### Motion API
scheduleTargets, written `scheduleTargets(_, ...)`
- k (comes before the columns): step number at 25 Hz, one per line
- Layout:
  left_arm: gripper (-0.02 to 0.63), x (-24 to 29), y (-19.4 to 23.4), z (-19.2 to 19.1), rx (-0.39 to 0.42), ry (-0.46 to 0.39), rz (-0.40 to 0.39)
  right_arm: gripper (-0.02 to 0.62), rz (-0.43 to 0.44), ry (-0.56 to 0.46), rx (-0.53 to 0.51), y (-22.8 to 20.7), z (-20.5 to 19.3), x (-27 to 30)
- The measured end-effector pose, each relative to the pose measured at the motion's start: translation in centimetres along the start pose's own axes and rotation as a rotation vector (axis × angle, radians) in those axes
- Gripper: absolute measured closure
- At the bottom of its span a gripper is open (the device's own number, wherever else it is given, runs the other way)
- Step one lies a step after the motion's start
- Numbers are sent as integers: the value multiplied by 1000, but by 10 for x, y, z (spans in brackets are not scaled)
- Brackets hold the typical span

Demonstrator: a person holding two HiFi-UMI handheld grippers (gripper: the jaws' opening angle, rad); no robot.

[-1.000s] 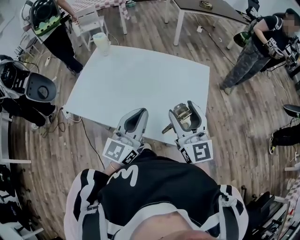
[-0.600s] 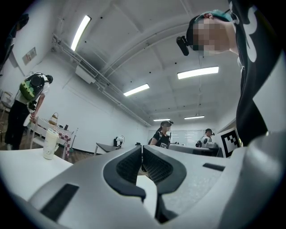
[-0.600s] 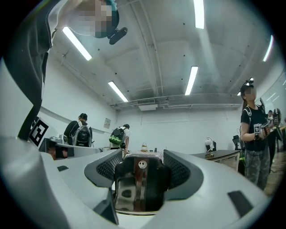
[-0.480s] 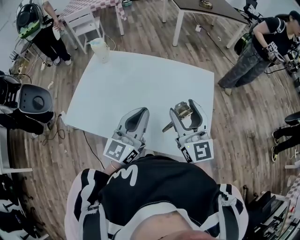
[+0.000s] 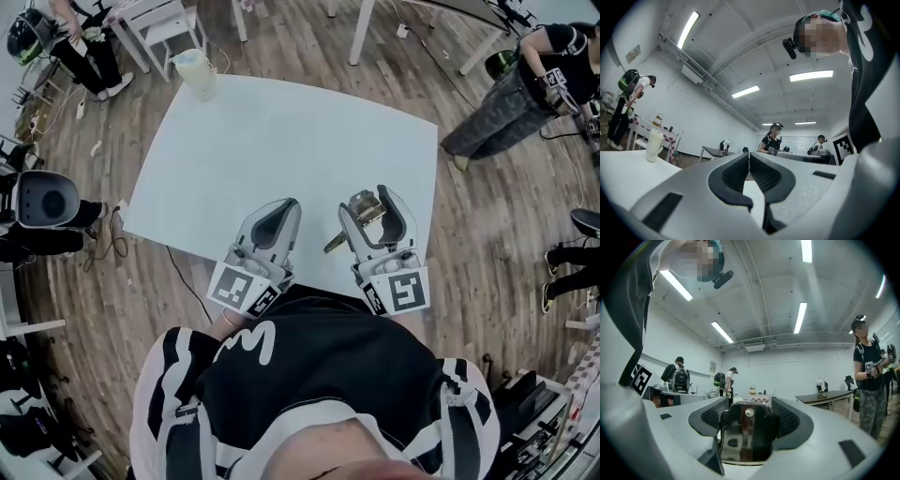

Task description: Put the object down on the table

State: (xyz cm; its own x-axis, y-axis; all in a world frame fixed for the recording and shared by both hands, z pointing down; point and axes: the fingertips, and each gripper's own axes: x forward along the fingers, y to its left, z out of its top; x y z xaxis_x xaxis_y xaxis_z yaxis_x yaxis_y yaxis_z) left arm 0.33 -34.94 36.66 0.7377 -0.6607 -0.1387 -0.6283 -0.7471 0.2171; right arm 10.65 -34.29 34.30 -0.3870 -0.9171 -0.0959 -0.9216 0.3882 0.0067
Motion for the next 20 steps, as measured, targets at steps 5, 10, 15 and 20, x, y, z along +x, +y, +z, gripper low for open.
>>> scheduleTargets(5, 595, 0, 8, 1, -1, -5, 9, 295, 5, -2, -33, -2, 0, 7)
scheduleTargets(10, 595, -2, 25, -7, -4, 3, 56, 295, -9, 8, -36, -10, -2, 7)
scheduleTargets(15, 595, -1, 30, -13, -1, 19, 79, 295, -46, 35, -23, -32, -15, 13)
scheduleTargets(20, 595, -10, 41, -20, -14, 32, 117, 295, -50, 64, -18, -35, -31, 22)
